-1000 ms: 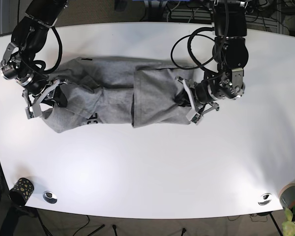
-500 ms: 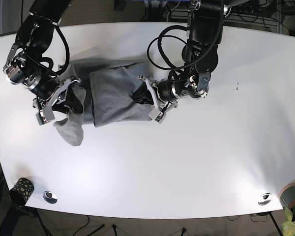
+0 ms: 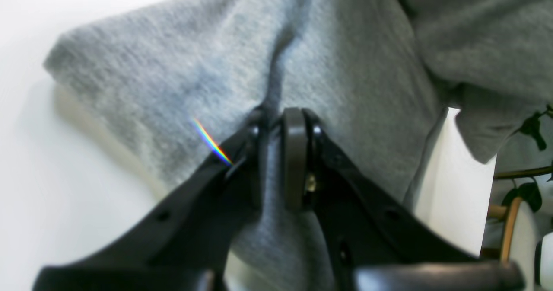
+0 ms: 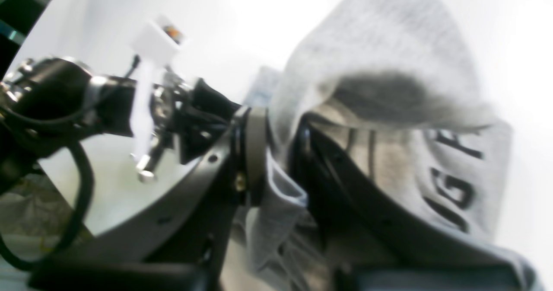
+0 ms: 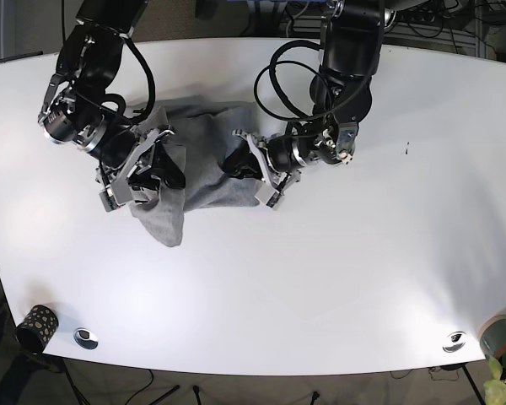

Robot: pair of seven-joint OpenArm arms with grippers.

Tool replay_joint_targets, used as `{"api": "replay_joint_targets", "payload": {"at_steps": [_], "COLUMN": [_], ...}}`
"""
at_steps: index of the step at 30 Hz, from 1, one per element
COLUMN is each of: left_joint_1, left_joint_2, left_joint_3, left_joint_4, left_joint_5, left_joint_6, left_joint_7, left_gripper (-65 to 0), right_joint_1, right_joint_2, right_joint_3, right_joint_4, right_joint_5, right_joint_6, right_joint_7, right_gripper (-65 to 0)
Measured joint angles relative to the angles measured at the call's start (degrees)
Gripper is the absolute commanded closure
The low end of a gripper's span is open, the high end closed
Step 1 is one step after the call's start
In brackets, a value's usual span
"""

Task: Fold the T-shirt properly
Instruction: 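Fold the strip in half, bringing both grippers together over the middle, then release the folded bundle and raise both grippers apart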

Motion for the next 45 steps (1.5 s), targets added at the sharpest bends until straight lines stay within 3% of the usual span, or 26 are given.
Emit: {"api": "replay_joint_targets", "payload": {"at_steps": [8,10,14,15,18,20,26,33,41,45], "left_joint_1": [0.04,0.07,0.07,0.07,0.07,0.07,0.15,1.16,3.26,3.17], "left_joint_2": [0.0,0.02,0.0,0.02,0.0,0.02,-0.02,-1.36,-8.28,-12.81], "left_joint_3": [-0.02,-0.07,-0.07,-0.07,-0.07,-0.07,-0.15,0.33,0.22,0.07], "left_joint_4": [-0.02,-0.02,-0.02,-0.02,-0.02,-0.02,-0.02,2.25,12.26,16.04], "left_joint_5": [0.0,0.0,0.0,0.0,0.0,0.0,-2.6,-11.78,-20.09,-24.5], "left_joint_6": [-0.02,-0.02,-0.02,-0.04,-0.04,-0.04,-0.02,1.36,2.45,2.19], "left_joint_7": [0.0,0.0,-0.04,-0.02,-0.04,-0.04,0.63,1.97,3.61,3.23], "left_gripper": [-6.1,-6.1,-6.3,-6.3,-6.3,-6.3,-6.3,-6.3,-6.3,-6.3], "right_joint_1": [-0.46,-0.46,-0.17,-0.04,0.5,0.66,0.35,-0.46,-3.26,-5.4], "right_joint_2": [-1.05,-1.11,-1.57,-1.73,-2.01,-2.21,-3.37,-2.36,5.14,5.46], "right_joint_3": [-1.09,-1.09,-3.34,-3.82,-4.96,-6.36,-9.16,-0.11,6.05,8.9], "right_joint_4": [-0.83,-0.85,-2.21,-2.32,-2.54,-2.54,-1.25,3.45,-0.04,-2.08], "right_joint_5": [-0.11,-0.13,-3.19,-4.57,-8.28,-9.86,-12.48,-12.2,3.32,5.31], "right_joint_6": [0.04,0.07,0.07,0.07,0.09,0.0,0.11,0.04,0.2,0.07], "right_joint_7": [0.04,0.09,0.44,0.26,0.68,1.9,3.65,4.11,1.03,1.01], "right_gripper": [-1.7,-5.7,-27.6,-35.8,-49.5,-53.1,-52.3,-51.5,-51.5,-51.5]}}
